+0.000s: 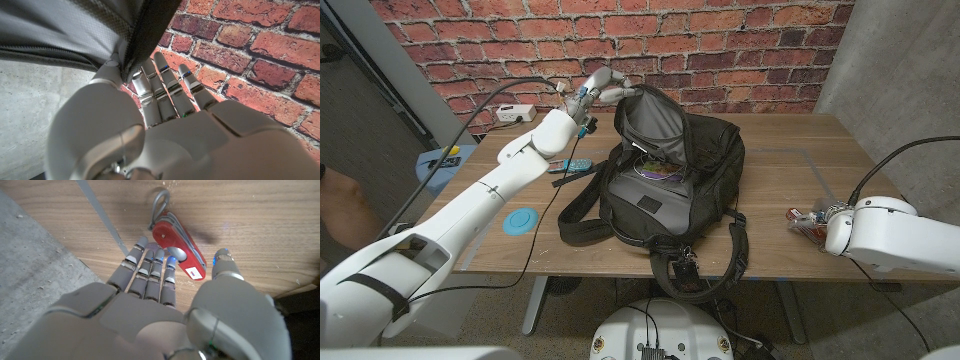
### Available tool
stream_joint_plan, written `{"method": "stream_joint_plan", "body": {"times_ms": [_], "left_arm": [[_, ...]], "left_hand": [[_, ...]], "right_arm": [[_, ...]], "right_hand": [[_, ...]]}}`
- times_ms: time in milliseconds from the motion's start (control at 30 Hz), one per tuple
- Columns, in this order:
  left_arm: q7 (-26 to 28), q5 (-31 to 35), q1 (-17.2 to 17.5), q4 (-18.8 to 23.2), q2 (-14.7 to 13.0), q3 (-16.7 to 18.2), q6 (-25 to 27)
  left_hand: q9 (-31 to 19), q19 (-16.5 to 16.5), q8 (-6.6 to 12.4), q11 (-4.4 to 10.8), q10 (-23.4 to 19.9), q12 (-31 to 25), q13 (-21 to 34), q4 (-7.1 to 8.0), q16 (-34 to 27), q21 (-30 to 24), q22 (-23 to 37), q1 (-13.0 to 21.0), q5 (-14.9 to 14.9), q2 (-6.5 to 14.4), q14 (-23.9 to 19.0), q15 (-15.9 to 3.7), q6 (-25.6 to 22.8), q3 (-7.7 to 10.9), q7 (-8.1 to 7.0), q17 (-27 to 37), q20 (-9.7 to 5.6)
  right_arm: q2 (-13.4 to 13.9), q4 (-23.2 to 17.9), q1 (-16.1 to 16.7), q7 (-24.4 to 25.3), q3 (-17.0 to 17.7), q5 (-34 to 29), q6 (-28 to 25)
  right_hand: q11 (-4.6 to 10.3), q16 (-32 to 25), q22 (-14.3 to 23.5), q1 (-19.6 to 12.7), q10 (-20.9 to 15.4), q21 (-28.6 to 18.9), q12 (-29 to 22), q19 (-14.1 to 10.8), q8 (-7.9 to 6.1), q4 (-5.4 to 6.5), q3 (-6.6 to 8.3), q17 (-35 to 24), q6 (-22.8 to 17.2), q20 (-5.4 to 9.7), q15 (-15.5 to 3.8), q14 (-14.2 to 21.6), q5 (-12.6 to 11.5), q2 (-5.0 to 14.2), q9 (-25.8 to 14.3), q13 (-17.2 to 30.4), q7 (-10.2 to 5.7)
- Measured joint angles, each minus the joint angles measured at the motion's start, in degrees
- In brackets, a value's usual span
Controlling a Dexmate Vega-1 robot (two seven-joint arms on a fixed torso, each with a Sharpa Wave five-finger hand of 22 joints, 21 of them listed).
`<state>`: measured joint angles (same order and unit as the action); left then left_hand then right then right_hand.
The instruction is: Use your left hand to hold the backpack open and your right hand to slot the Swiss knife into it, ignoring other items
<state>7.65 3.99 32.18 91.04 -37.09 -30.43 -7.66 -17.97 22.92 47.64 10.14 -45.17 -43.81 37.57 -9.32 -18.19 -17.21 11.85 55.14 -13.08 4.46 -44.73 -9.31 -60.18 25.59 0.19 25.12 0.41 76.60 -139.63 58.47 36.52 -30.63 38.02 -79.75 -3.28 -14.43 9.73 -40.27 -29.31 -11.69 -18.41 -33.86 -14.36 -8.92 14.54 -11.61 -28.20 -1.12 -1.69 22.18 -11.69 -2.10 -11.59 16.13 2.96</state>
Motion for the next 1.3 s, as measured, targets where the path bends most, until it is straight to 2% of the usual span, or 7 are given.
{"method": "stream_joint_plan", "body": {"times_ms": [33, 67, 333, 367, 467, 833, 1300], "left_arm": [[0.0, 0.0, 0.09, 0.11, -0.05, 0.07, 0.0], [-0.02, 0.05, 0.17, 0.18, -0.11, 0.12, -0.02], [-0.02, 0.05, 0.44, 0.46, -0.19, 0.32, -0.02], [-0.02, 0.07, 0.46, 0.46, -0.19, 0.32, -0.02], [-0.06, 0.07, 0.47, 0.46, -0.18, 0.32, -0.05], [-0.26, 0.21, 0.47, 0.25, 0.12, 0.2, -0.55], [-0.23, 0.65, 0.57, 0.36, 0.39, -0.11, -0.64]], "left_hand": [[0.14, 0.0, 0.0, 0.0, 0.0, 0.0, 0.0, 0.0, 0.0, 0.0, 0.0, 0.0, 0.0, 0.0, 0.0, 0.0, 0.0, 0.0, 0.0, 0.0, 0.0], [0.17, 0.0, 0.0, 0.0, 0.0, 0.0, 0.0, 0.0, 0.0, 0.0, 0.0, 0.0, 0.0, 0.0, 0.0, 0.0, 0.0, 0.0, 0.0, 0.0, 0.0], [0.17, 0.0, -0.06, 0.0, 0.0, 0.0, 0.0, 0.0, 0.0, 0.0, 0.0, -0.05, 0.06, 0.05, 0.0, 0.0, 0.0, 0.0, 0.0, -0.01, 0.0], [0.17, 0.0, -0.06, 0.0, 0.0, 0.0, 0.0, 0.0, 0.0, 0.0, 0.0, -0.08, 0.06, 0.08, 0.0, 0.0, 0.0, -0.01, 0.0, -0.01, 0.0], [0.17, 0.0, -0.07, 0.0, 0.0, 0.0, -0.01, 0.0, 0.0, 0.0, 0.0, -0.1, 0.06, 0.1, 0.0, 0.0, 0.0, -0.01, 0.0, -0.01, 0.0], [0.19, -0.21, 0.28, 0.0, 0.0, 0.0, -0.01, -0.01, 0.0, 0.0, 0.0, -0.23, 0.06, 0.23, 0.0, 0.0, 0.0, -0.01, 0.0, 0.21, -0.21], [0.2, -0.21, 0.28, 0.0, 0.0, 0.0, -0.02, -0.01, 0.44, 0.0, 0.0, -0.25, 0.25, 0.22, 0.0, 0.0, 0.0, -0.02, 0.0, 0.27, -0.21]], "right_arm": [[0.0, 0.0, 0.0, 1.24, 0.0, 1.14, -0.02], [0.93, 1.26, -10.41, 2.53, -11.17, 2.36, -0.04], [0.93, 1.26, -10.41, 8.87, -11.17, 7.77, -0.13], [1.28, 2.9, -22.16, 10.16, -24.24, 8.78, -0.15], [1.29, 3.39, -24.86, 13.03, -27.36, 10.99, -0.16], [0.89, 4.91, -30.7, 22.45, -34.54, 17.3, -0.22], [-0.8, 7.01, -29.58, 26.34, -35.1, 16.51, -0.24]], "right_hand": [[0.08, -0.22, 0.0, -0.12, -0.39, 0.0, -0.13, -0.14, -0.08, 0.0, 0.0, 0.0, -0.41, 0.14, -0.1, 0.23, 0.0, -0.12, 0.0, 0.06, 0.0], [-0.07, -0.22, 0.0, -0.23, -0.76, 0.0, -0.37, -0.41, -0.14, 0.0, 0.0, -0.19, -0.7, -0.01, -0.39, 0.52, 0.0, -0.23, 0.0, 0.2, 0.09], [1.33, -1.07, 0.0, -2.13, -3.13, -0.45, -2.07, -2.26, -0.5, 0.0, 0.0, -0.53, -3.5, 1.0, -0.93, 3.15, -0.45, -0.15, -0.29, 1.23, -1.04], [1.5, -1.07, 0.0, -2.21, -3.55, -0.46, -2.35, -2.66, -0.69, -0.01, 0.01, -0.53, -3.9, 1.0, -0.99, 3.39, -0.45, -0.2, -0.28, 1.42, -1.25], [2.12, -1.51, 0.0, -3.07, -4.55, -0.45, -3.08, -3.28, -0.97, -0.17, 0.17, -0.8, -5.36, 1.24, -0.92, 4.66, -0.45, 0.04, -0.28, 1.81, -1.9], [6.47, -3.13, 0.26, -5.37, -10.57, -0.9, -6.81, -5.32, -1.53, -0.17, 0.17, -1.59, -9.9, 2.45, -1.16, 8.73, -0.45, 0.39, -0.55, 3.42, -3.78], [9.1, -4.93, 0.29, -8.2, -14.94, -0.9, -9.31, -7.04, -2.52, -0.49, -0.15, -2.09, -14.91, 4.17, -1.68, 13.53, -0.45, 0.63, -0.81, 4.43, -5.92]]}}
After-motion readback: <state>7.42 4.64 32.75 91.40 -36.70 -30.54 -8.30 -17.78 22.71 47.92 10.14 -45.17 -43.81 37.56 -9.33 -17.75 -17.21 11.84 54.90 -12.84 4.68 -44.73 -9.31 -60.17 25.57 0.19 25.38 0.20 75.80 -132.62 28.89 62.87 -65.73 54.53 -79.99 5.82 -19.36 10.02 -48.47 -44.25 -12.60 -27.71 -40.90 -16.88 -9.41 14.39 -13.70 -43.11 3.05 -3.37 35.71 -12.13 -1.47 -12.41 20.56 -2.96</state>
